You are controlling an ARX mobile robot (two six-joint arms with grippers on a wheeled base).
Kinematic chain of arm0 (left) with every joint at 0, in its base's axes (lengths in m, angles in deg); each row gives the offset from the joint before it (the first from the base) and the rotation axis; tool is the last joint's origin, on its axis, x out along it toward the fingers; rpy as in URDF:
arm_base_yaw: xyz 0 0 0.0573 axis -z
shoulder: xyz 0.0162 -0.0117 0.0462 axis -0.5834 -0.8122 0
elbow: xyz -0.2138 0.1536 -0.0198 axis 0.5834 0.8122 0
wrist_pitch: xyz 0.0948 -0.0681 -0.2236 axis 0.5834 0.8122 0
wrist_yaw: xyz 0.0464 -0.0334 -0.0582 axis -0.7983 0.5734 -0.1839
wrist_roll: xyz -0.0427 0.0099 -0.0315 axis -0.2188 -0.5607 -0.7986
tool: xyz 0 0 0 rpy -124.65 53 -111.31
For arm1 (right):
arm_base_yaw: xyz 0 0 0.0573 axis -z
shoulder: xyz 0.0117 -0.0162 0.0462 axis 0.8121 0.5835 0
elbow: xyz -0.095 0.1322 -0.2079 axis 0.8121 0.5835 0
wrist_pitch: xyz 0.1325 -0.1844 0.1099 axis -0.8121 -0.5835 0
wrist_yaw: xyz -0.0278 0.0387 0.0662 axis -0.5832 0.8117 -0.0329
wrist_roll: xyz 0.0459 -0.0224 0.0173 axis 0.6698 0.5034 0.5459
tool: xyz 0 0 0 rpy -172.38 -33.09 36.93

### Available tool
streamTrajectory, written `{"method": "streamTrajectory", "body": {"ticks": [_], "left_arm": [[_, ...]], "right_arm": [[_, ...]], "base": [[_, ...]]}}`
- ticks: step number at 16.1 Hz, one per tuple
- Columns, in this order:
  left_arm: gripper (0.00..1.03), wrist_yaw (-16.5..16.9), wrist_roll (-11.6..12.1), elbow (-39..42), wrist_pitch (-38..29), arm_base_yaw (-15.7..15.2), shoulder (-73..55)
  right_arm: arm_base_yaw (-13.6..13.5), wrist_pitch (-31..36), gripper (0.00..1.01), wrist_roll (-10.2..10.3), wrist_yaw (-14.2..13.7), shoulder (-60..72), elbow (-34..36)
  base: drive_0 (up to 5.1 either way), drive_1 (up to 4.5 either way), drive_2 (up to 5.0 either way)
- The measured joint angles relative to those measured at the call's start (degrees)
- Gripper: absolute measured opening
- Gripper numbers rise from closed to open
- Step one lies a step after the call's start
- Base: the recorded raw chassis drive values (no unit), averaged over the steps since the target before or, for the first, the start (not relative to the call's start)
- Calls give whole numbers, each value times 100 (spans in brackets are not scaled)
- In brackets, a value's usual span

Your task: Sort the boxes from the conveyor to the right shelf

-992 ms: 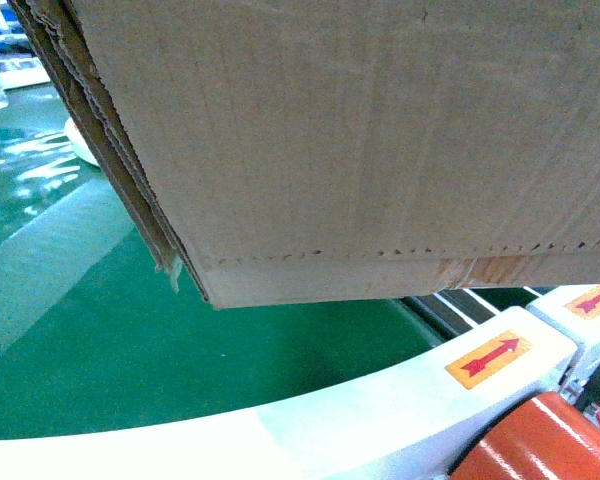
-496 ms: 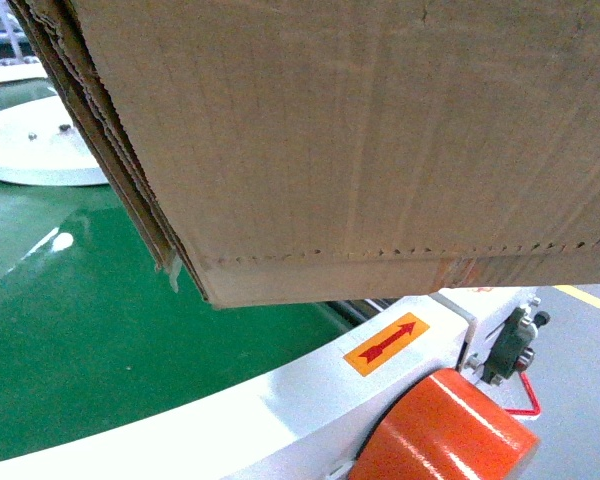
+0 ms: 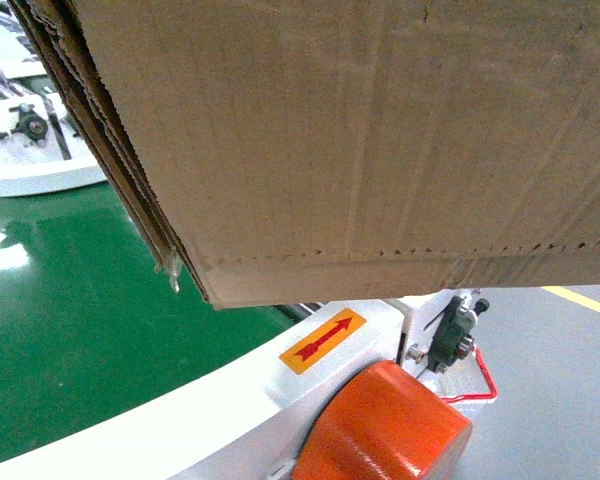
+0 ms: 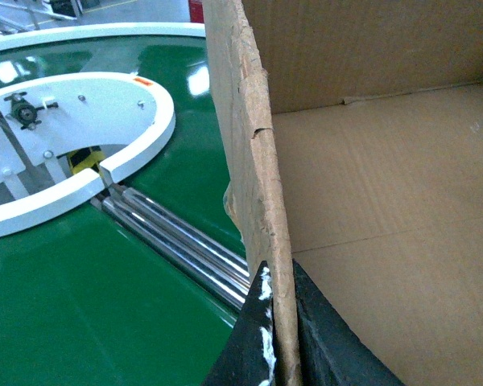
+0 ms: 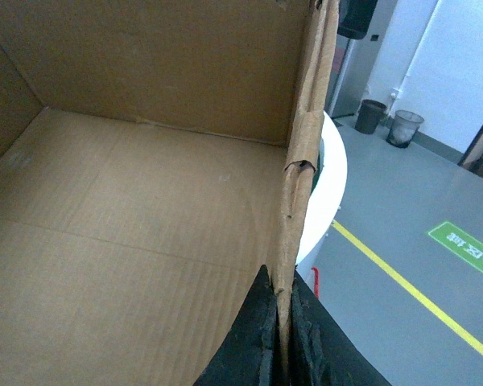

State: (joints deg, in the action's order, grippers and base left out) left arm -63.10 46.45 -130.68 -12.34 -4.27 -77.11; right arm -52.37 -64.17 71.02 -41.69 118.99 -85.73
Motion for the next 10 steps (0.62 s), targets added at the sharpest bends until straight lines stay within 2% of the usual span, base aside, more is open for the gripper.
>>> {"method": "streamTrajectory", "body": {"ticks": [10], "left_arm": [[2,2,0,0,0,0,0]], "right_arm": [[0,2,2,0,0,0,0]], "base": [[-122,-122,-122]]}}
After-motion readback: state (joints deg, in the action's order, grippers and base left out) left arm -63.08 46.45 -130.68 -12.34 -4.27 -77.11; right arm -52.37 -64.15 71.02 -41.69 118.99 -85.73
